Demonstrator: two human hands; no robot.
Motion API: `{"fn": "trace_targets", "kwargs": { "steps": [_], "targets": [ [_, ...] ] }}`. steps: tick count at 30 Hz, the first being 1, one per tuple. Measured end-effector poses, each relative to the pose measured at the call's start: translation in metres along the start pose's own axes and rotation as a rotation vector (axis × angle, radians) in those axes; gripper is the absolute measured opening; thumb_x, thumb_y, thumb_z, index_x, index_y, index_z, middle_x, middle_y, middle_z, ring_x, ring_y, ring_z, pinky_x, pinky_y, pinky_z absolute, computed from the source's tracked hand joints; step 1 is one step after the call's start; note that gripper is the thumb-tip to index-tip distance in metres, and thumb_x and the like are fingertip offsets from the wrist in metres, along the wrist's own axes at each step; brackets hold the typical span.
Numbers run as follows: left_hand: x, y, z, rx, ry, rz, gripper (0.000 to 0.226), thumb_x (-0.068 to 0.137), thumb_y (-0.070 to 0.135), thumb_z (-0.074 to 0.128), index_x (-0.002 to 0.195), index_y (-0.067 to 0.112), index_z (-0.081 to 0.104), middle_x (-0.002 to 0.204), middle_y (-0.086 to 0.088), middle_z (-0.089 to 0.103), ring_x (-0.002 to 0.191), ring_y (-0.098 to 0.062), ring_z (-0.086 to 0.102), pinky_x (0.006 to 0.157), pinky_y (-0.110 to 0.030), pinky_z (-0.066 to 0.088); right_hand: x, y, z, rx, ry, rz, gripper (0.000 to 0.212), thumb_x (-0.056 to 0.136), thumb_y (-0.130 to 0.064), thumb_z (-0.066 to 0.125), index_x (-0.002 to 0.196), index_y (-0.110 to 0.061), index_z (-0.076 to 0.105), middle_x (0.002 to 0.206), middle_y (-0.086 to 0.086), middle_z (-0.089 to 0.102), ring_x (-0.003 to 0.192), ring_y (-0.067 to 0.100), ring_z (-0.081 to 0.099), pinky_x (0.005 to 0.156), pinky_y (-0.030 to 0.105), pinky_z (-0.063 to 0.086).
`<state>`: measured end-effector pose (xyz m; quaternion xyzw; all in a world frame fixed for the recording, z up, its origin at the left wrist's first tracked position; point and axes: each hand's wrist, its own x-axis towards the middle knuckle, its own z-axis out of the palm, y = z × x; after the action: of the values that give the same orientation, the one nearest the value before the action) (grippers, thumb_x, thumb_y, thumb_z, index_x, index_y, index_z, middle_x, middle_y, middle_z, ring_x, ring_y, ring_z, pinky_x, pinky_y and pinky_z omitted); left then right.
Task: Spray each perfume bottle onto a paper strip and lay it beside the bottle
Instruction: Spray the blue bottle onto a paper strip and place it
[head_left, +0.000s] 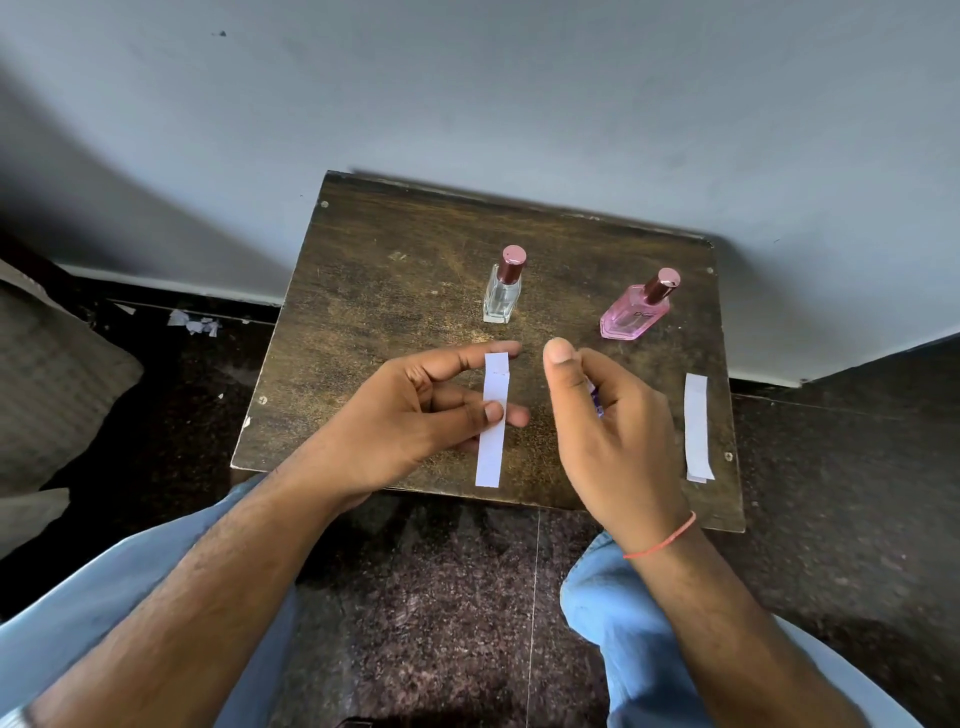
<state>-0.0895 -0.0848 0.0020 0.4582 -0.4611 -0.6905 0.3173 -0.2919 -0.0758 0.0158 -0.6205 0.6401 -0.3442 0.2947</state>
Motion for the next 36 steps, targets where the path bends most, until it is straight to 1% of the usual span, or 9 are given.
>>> {"fn": "trace_targets", "kwargs": {
  "steps": [2, 4, 7, 11, 17, 22, 27, 31, 36],
  "targets": [
    [0.0004, 0.0000, 0.0011, -0.005, -0.001, 0.003, 0.051, 0.101, -0.002, 0.067, 0.146, 0.021, 0.064, 0.113, -0.016, 0.083, 0.108, -0.022, 0.080, 0.096, -0.037, 0.065, -0.0028, 0.0000, 0.0019, -0.091, 0.055, -0.100, 0.056, 0.104, -0.061, 0.048, 0.065, -0.022, 0.046, 0.051, -0.006, 0.048, 0.053, 0.011, 0.052, 0.050, 0.022, 0.034],
    [0.0008, 0.0002, 0.0017, -0.014, 0.001, 0.003, 0.049, 0.101, -0.004, 0.067, 0.144, 0.021, 0.066, 0.113, -0.016, 0.083, 0.107, -0.022, 0.081, 0.097, -0.039, 0.065, -0.0045, 0.0026, 0.0062, -0.143, 0.074, -0.151, 0.051, 0.103, -0.058, 0.051, 0.070, -0.019, 0.052, 0.053, -0.005, 0.056, 0.051, 0.013, 0.054, 0.051, 0.033, 0.043],
    [0.0004, 0.0008, 0.0019, -0.004, -0.004, -0.003, 0.048, 0.101, -0.004, 0.067, 0.143, 0.020, 0.067, 0.116, -0.017, 0.082, 0.111, -0.029, 0.080, 0.101, -0.046, 0.064, -0.0059, 0.0031, 0.0081, -0.116, 0.094, -0.181, 0.031, 0.100, -0.053, 0.057, 0.093, -0.024, 0.063, 0.061, -0.003, 0.068, 0.050, 0.011, 0.058, 0.053, 0.038, 0.047],
    [-0.0008, 0.0019, 0.0033, 0.026, -0.007, -0.028, 0.047, 0.102, -0.003, 0.067, 0.142, 0.020, 0.068, 0.115, -0.015, 0.083, 0.110, -0.022, 0.080, 0.105, -0.058, 0.058, -0.0050, 0.0000, 0.0054, -0.080, 0.136, -0.214, 0.032, 0.098, -0.047, 0.058, 0.117, -0.024, 0.068, 0.057, 0.000, 0.066, 0.051, 0.013, 0.059, 0.055, 0.039, 0.048],
    [-0.0013, 0.0025, 0.0018, 0.027, -0.020, -0.039, 0.046, 0.102, 0.000, 0.068, 0.141, 0.024, 0.069, 0.116, -0.015, 0.083, 0.116, -0.036, 0.077, 0.107, -0.061, 0.056, -0.0045, 0.0006, 0.0062, -0.109, 0.166, -0.219, 0.034, 0.101, -0.051, 0.058, 0.114, -0.021, 0.068, 0.059, -0.004, 0.059, 0.050, 0.013, 0.057, 0.050, 0.034, 0.045],
    [-0.0014, 0.0015, 0.0013, 0.021, -0.025, -0.047, 0.048, 0.100, 0.003, 0.070, 0.140, 0.030, 0.070, 0.114, -0.014, 0.084, 0.118, -0.037, 0.076, 0.108, -0.060, 0.056, -0.0032, 0.0005, 0.0051, -0.098, 0.173, -0.220, 0.035, 0.100, -0.050, 0.059, 0.113, -0.019, 0.070, 0.061, -0.002, 0.060, 0.067, 0.017, 0.062, 0.054, 0.030, 0.045],
    [-0.0005, 0.0004, 0.0027, 0.038, -0.040, -0.071, 0.052, 0.101, 0.002, 0.070, 0.144, 0.031, 0.067, 0.113, -0.014, 0.084, 0.117, -0.034, 0.077, 0.106, -0.054, 0.059, -0.0035, 0.0017, 0.0081, -0.044, 0.118, -0.191, 0.034, 0.097, -0.046, 0.061, 0.119, -0.021, 0.067, 0.055, -0.002, 0.061, 0.054, 0.014, 0.063, 0.050, 0.027, 0.045],
    [-0.0009, 0.0017, 0.0038, 0.040, -0.042, -0.068, 0.052, 0.100, 0.001, 0.070, 0.143, 0.032, 0.068, 0.106, -0.010, 0.085, 0.102, -0.018, 0.079, 0.102, -0.048, 0.061, -0.0037, 0.0039, 0.0082, -0.041, 0.102, -0.178, 0.035, 0.096, -0.047, 0.059, 0.121, -0.023, 0.064, 0.055, -0.002, 0.063, 0.054, 0.014, 0.064, 0.050, 0.026, 0.045],
    [-0.0010, 0.0000, 0.0015, 0.017, -0.054, -0.059, 0.050, 0.101, 0.001, 0.070, 0.142, 0.030, 0.068, 0.112, -0.014, 0.084, 0.116, -0.034, 0.078, 0.104, -0.050, 0.062, -0.0013, 0.0039, 0.0066, -0.064, 0.123, -0.192, 0.035, 0.099, -0.050, 0.061, 0.116, -0.019, 0.066, 0.053, -0.012, 0.051, 0.059, 0.010, 0.062, 0.049, 0.013, 0.038]
  ]
}}
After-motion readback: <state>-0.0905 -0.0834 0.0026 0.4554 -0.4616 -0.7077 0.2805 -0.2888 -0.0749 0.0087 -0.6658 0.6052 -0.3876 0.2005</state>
